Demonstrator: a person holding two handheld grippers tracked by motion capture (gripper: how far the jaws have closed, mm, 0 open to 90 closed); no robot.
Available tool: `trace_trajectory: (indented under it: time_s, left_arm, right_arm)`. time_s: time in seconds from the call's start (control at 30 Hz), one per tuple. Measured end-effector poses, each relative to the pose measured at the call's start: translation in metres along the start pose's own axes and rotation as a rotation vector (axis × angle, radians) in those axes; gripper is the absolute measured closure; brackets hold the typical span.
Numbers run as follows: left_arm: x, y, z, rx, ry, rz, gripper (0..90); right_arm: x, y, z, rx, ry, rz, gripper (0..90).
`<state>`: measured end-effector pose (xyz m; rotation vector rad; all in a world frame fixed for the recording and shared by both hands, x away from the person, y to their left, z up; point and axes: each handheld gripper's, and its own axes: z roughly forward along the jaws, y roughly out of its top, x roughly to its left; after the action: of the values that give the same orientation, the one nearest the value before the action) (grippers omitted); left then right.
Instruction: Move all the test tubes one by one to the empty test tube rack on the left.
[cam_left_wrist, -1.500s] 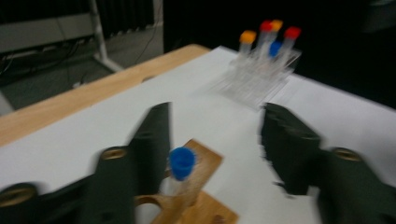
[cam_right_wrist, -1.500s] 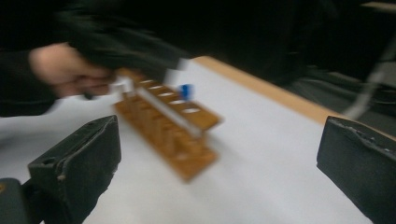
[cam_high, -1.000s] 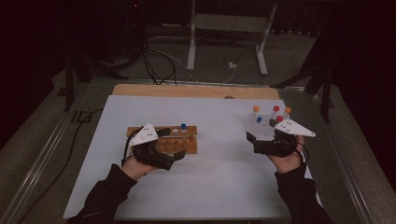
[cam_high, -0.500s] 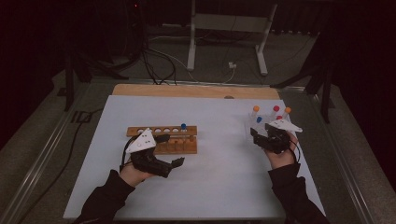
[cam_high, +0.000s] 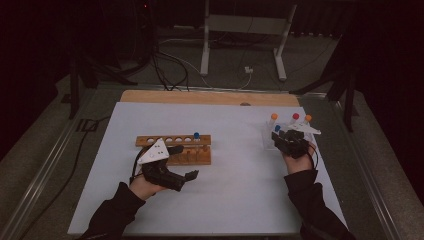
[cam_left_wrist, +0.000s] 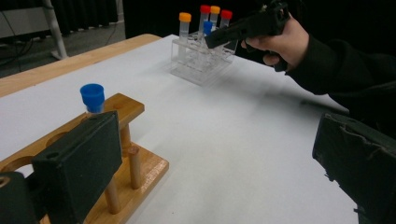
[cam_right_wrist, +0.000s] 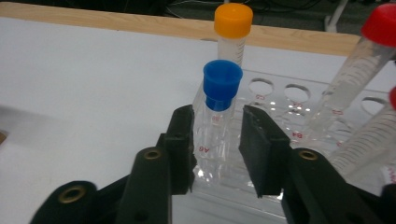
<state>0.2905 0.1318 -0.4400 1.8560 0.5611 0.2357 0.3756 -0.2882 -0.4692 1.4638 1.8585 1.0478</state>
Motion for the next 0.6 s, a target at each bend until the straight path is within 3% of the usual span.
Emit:
trace_trajectory:
  time_s: [0.27,0.6]
  left_arm:
    - [0.0012,-0.0004,0.0,0.004,-0.003,-0.006,2.4]
    - [0.002,-0.0014,0.0009,0.009,-0.007,-0.012,2.4]
  right_arm:
    - [-0.0003,0.0019,0.0081,0.008,0.014,-0.004,75.6]
    - [0.0009,0.004,0.0075,-0.005,0.01,-0.037,76.6]
